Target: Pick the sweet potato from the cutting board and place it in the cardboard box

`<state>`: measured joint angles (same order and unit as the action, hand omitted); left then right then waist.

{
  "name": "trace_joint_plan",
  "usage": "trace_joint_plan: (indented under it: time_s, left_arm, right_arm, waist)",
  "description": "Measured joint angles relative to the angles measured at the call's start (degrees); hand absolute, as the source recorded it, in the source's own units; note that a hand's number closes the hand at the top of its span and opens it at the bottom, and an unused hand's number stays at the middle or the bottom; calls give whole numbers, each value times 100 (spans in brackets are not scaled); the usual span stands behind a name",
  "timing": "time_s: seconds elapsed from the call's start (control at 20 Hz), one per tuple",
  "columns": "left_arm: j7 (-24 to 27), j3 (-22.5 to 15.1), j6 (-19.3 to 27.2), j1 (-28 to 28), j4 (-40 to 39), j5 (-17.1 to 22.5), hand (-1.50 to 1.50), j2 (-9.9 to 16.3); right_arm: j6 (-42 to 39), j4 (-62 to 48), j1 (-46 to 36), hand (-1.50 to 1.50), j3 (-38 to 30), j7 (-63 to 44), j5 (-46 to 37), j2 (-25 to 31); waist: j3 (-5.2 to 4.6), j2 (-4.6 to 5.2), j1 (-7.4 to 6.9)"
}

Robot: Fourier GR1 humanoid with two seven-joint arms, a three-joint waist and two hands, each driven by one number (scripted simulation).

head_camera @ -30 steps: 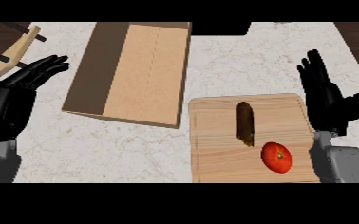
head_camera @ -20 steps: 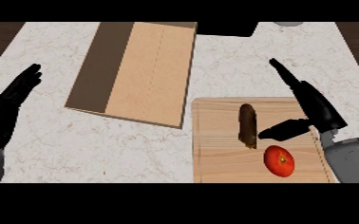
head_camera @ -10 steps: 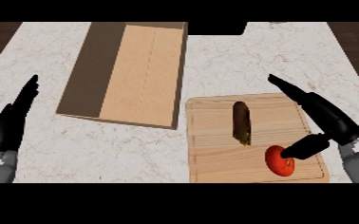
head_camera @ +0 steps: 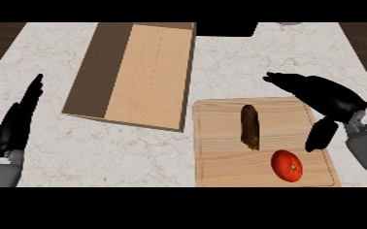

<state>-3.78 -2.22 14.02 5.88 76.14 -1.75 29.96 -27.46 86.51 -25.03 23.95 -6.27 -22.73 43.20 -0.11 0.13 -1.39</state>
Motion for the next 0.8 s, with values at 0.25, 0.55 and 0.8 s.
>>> trace_joint_plan:
  time_s: [0.25,0.55,0.8]
  left_arm:
    - [181,56,-22,-33,-142,-23,0,-73]
    - [142,137,-15,15,-189,-127,0,-163]
    - [12,206,-95,114,-157,-250,0,-233]
  right_arm:
    - [-1053,-224,-656,-150,506,-827,-239,-311]
    - [-1878,-938,-1230,-150,713,-1480,-459,-1113]
    - [-2099,-1349,-1383,-150,780,-1575,-935,-1534]
  waist:
    - [-1,0,3]
    - [6,-2,42]
    - [9,-6,76]
